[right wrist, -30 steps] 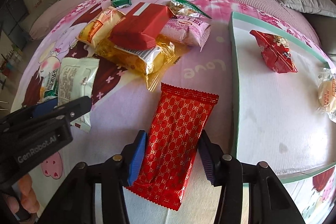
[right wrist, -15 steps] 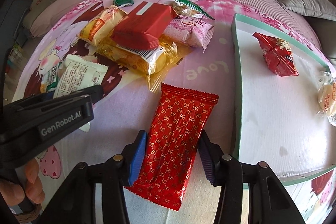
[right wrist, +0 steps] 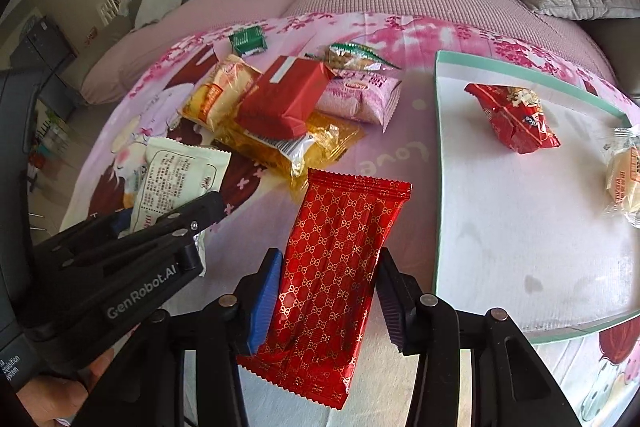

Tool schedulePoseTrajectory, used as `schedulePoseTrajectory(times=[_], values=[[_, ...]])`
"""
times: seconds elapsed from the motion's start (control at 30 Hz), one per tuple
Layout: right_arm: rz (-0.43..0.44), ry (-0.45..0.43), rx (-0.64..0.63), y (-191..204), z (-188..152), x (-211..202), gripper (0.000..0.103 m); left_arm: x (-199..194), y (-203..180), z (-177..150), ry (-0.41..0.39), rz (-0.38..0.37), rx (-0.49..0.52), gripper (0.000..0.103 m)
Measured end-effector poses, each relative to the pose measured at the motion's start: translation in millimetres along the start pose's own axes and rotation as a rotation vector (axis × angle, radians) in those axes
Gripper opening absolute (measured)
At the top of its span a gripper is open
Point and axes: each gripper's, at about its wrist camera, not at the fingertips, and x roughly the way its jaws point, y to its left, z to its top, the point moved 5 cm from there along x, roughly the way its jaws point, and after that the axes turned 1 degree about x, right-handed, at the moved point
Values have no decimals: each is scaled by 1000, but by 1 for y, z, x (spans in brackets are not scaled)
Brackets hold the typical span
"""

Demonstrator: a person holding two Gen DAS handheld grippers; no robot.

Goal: Organize snacks
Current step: 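Lift the cream packet with the left tool while the right tool carries the red packet to the tray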

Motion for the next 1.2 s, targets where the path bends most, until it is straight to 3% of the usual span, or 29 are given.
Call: schedulePoseTrajectory(times=[0.5, 0.7, 0.8, 1.2], values=[[50, -42, 43, -6, 2, -22, 49, -30, 10, 8, -93, 14, -70, 50], [66, -92, 82, -20, 7, -38, 49, -37, 3, 12, -128, -18, -93, 50], [51, -132, 130, -42, 12, -52, 49, -37, -14, 15, -136, -38, -62, 50], [-160, -234, 439, -178, 7, -90, 49, -29, -129, 17, -129, -160, 177, 50]])
